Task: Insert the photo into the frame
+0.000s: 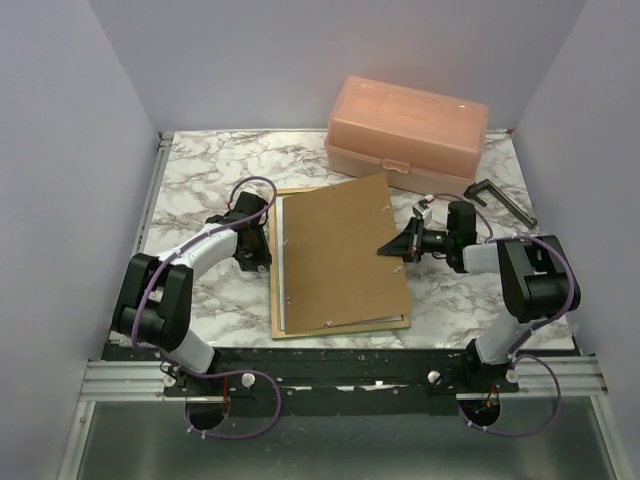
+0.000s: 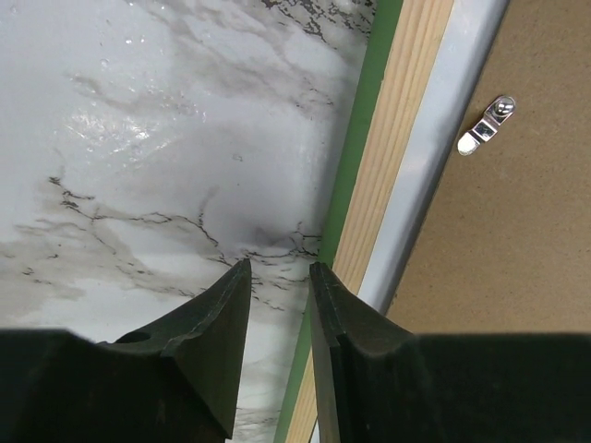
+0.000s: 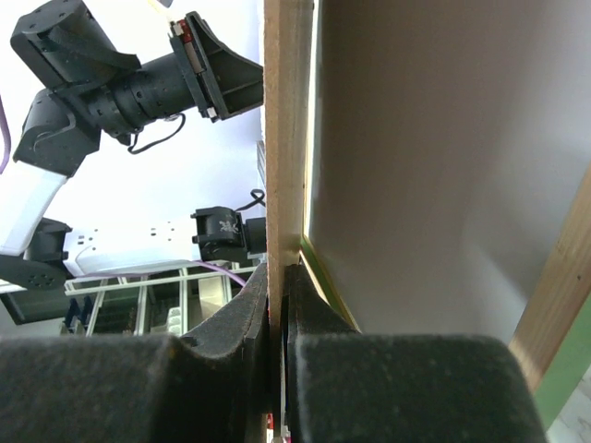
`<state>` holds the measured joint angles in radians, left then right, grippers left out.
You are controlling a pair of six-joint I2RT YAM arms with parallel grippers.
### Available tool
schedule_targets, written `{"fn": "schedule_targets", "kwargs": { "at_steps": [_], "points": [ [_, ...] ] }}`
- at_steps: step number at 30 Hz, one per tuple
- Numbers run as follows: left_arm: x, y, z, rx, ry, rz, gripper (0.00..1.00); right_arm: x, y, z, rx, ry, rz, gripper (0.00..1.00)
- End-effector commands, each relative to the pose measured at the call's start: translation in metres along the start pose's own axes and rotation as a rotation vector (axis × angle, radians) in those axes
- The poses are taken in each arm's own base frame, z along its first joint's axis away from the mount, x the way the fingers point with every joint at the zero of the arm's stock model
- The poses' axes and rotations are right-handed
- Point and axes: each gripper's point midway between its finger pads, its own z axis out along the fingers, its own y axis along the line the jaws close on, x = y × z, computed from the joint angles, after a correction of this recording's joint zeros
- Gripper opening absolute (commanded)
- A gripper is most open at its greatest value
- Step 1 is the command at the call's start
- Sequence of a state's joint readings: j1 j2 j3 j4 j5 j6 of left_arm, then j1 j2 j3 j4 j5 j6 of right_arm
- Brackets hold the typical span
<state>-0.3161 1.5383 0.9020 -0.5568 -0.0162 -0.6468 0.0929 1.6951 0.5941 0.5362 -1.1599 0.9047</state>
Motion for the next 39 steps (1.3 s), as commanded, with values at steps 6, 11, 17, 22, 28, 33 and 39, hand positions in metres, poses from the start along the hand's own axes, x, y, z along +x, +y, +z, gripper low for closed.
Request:
{"fn": "schedule_targets", "kwargs": {
  "at_steps": [6, 11, 17, 22, 28, 33, 39],
  "points": [
    [-0.012, -0.001, 0.002, -0.036, -0.015, 0.039, 0.31, -0.015, 0.015, 0.01, -0.035, 0.016, -0.086, 0.01],
    [-0.013, -0.001, 0.002, -0.045, -0.009, 0.047, 0.29, -0.019, 0.014, 0.012, -0.028, 0.022, -0.088, 0.01],
    [-0.014, -0.002, 0.003, -0.067, 0.002, 0.064, 0.28, -0.016, 0.002, 0.017, -0.011, 0.038, -0.045, 0.01],
    [-0.014, -0.006, 0.004, -0.083, 0.007, 0.086, 0.28, -0.007, -0.007, 0.02, 0.013, 0.056, -0.014, 0.01],
    [-0.016, -0.008, 0.005, -0.099, 0.007, 0.099, 0.28, 0.003, -0.009, 0.02, 0.023, 0.074, 0.031, 0.01],
    [-0.017, -0.008, 0.005, -0.113, 0.003, 0.106, 0.28, 0.007, 0.0, 0.018, -0.014, 0.079, 0.064, 0.01],
    [-0.018, -0.01, 0.007, -0.126, 0.005, 0.118, 0.28, 0.007, -0.018, 0.021, 0.049, 0.085, 0.055, 0.01]
  ]
}}
